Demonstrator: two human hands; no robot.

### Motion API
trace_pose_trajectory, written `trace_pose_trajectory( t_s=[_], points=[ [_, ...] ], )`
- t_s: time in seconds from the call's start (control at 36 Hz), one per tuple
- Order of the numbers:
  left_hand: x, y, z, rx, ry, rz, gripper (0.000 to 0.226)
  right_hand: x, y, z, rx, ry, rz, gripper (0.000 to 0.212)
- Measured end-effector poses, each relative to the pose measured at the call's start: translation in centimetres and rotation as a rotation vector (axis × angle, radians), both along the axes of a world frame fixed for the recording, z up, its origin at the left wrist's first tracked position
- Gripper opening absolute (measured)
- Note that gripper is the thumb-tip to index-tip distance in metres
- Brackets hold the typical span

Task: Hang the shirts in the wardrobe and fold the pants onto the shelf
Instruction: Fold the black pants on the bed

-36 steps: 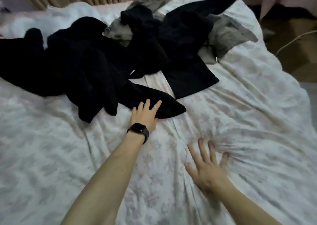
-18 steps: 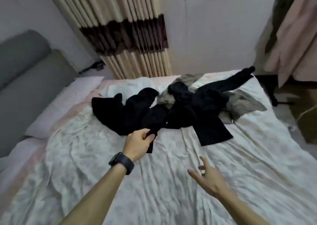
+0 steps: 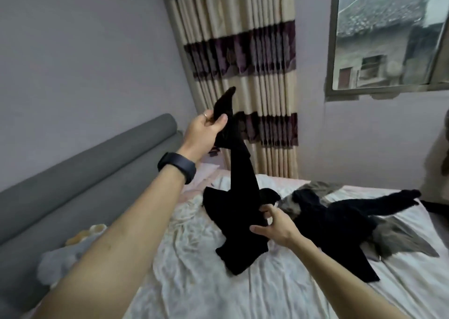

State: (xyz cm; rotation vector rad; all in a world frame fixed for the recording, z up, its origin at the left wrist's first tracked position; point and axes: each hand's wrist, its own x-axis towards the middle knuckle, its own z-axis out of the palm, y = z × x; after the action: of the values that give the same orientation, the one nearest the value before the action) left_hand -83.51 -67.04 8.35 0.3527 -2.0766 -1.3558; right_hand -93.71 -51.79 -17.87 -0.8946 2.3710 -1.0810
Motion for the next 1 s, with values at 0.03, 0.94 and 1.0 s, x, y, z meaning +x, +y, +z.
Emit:
trace_pose_trajectory(
  t_s=[0.03, 0.94, 1.0],
  points=[
    [0.8, -0.6, 0.8, 0.028, 0.014, 0.015, 0.007, 0.4, -0.2, 0.5, 0.004, -0.015, 0.015, 0.101],
    [3.9, 1.0, -14.5, -0.142, -0.29, 0.036, 0.034, -0.1, -5.1, 20.1, -0.302, 0.134, -0.292, 0.016],
    [3.1, 1.1, -14.6, -0.228, -0.284, 0.119, 0.023, -0.6, -3.3, 18.5, -0.41, 0.013, -0.284, 0.007]
  ],
)
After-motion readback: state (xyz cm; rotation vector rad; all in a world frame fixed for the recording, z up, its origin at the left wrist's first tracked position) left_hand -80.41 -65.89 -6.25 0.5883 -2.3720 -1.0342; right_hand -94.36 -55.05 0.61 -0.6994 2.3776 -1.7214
